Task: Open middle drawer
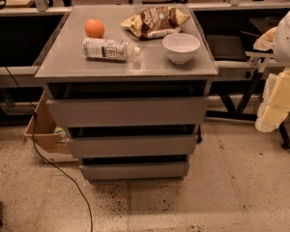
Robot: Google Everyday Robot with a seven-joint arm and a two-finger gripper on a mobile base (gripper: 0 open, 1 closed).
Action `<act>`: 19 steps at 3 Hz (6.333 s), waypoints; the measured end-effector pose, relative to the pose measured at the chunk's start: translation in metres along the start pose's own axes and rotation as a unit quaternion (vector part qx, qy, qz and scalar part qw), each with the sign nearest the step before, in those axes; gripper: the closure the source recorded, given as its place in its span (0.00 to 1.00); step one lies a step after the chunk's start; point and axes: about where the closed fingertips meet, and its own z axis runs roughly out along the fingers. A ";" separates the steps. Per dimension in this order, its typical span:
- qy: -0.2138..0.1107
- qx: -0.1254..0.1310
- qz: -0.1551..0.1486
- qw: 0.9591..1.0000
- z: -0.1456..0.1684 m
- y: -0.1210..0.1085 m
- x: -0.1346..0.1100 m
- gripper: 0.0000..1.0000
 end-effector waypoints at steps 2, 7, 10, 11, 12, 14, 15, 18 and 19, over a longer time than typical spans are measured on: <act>-0.012 -0.008 0.006 1.000 0.019 0.005 -0.002 0.00; -0.105 -0.111 -0.020 0.988 0.246 0.106 -0.077 0.00; -0.130 -0.098 -0.001 0.987 0.391 0.110 -0.113 0.00; -0.145 -0.084 -0.005 0.986 0.438 0.098 -0.125 0.00; -0.169 -0.080 -0.002 0.982 0.523 0.065 -0.126 0.00; -0.172 -0.072 0.011 0.982 0.532 0.063 -0.124 0.00; -0.172 -0.065 0.023 0.983 0.552 0.049 -0.119 0.00; -0.171 -0.006 0.045 0.984 0.560 -0.004 -0.095 0.00; -0.169 -0.002 0.041 0.985 0.568 -0.014 -0.093 0.00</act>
Offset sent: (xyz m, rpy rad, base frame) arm 0.0043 0.0119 -0.0518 0.0721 0.0466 -0.0049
